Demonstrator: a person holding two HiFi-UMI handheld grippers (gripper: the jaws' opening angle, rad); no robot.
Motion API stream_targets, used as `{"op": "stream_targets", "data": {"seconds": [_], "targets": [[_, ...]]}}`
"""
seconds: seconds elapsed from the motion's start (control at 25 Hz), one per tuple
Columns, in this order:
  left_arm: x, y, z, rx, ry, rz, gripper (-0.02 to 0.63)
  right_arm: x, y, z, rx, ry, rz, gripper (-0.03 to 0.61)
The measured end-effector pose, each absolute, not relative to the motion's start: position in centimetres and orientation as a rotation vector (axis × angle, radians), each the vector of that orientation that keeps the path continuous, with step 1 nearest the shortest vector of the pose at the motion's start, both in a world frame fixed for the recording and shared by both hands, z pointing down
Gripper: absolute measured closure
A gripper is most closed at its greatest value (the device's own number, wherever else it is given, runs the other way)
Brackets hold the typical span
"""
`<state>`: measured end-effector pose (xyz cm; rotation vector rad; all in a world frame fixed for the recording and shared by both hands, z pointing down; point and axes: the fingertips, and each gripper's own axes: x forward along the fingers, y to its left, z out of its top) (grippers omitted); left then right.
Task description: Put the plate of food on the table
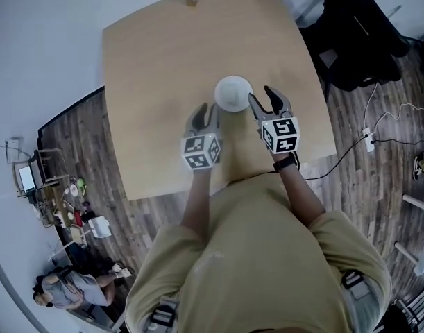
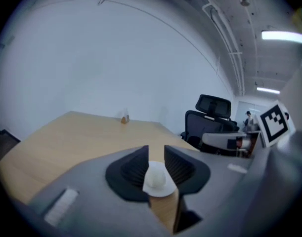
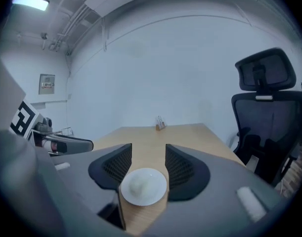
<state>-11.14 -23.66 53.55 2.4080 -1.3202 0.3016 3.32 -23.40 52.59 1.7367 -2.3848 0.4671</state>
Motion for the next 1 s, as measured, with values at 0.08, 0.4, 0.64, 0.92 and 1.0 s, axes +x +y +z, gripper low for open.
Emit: {"op": "stream_targets", "data": {"seconds": [0.08, 0.4, 0.64, 0.92, 1.0], "targets": [[-11.2, -22.3, 52.3, 2.454, -1.365, 0.301, 0.534, 3.1, -21.7, 51.2, 1.772, -2.390, 0.401, 0.384], [-13.6, -18.9, 49.1, 2.541, -1.440, 0.239, 0.604, -0.3, -17.2, 46.6, 1.793, -2.395, 0.131, 0.572], [-14.2, -18.3, 47.7, 2.576, -1.459, 0.195, 0.612, -1.8, -15.8, 45.3, 1.814, -2.321, -0.052, 0.572], [-14.5, -17.4, 47.3, 2.584, -1.488, 0.158, 0.612, -2.2, -14.4, 45.1, 1.830, -2.305, -0.110, 0.572], [-14.7, -17.0, 47.6, 2.580, -1.486, 0.156, 0.612, -2.3, -14.0, 45.3, 1.837, -2.304, -0.103, 0.572]]}}
